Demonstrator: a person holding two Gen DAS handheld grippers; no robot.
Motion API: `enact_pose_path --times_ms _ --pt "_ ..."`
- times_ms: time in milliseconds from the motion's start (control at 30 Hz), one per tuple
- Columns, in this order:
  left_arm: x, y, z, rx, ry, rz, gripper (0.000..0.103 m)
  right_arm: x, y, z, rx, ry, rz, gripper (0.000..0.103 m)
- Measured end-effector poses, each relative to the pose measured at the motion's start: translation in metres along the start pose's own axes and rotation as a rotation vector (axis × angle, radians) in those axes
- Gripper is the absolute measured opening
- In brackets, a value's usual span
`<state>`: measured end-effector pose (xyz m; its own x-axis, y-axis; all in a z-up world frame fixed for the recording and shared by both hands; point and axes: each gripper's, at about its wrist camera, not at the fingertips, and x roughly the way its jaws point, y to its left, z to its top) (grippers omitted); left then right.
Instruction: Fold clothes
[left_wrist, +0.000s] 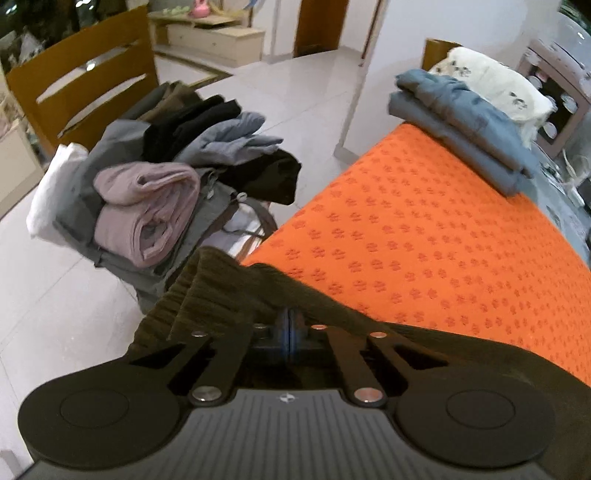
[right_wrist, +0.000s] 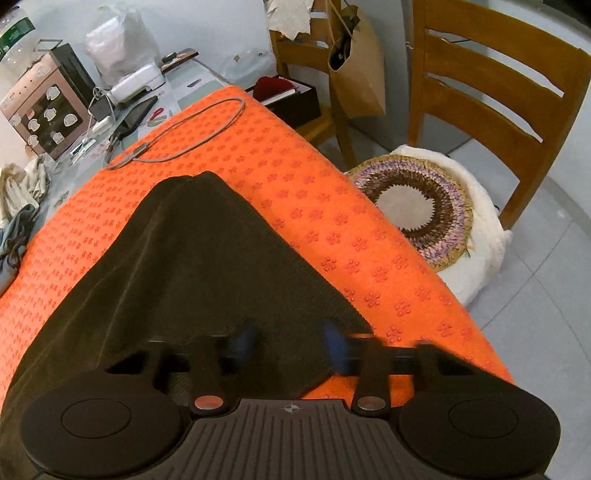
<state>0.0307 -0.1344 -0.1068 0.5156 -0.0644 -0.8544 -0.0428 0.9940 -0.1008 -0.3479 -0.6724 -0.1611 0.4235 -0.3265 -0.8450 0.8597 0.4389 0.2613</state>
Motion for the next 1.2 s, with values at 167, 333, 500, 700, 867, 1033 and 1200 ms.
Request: enact_pose_path --times_ms 167,333,500,700,867,1033,1200 --pt "-0.009 0.015 0.006 -0.051 -0.040 0.001 0.000 -0.019 0.003 0.007 -0.031 -0.091 -0.055 0.002" --pt "-0.019 0.025 0.012 -0.125 -0.035 -0.049 0.001 -0.044 -0.025 0.039 0.002 -0.175 -0.149 0.003" --pt "-0.032 0.030 0.005 -0.150 -0.027 -0.062 0.013 -0.040 -0.020 0.051 -0.076 -0.106 -0.077 0.005" --pt "-0.051 0.054 -0.011 -0.140 -0.037 -0.065 0.028 -0.027 0.022 0.051 -0.170 -0.043 0.042 0.007" --pt "-0.062 0.090 -0.030 -0.152 -0.023 -0.074 0.034 -0.018 0.071 0.049 -0.306 0.014 0.165 0.014" --pt "-0.069 0.111 -0.049 -0.059 0.005 -0.162 0.034 -0.014 0.125 0.043 -0.439 0.060 0.248 0.015" --pt "-0.067 0.118 -0.065 0.090 0.002 -0.248 0.038 -0.018 0.168 0.024 -0.530 0.092 0.293 0.018"
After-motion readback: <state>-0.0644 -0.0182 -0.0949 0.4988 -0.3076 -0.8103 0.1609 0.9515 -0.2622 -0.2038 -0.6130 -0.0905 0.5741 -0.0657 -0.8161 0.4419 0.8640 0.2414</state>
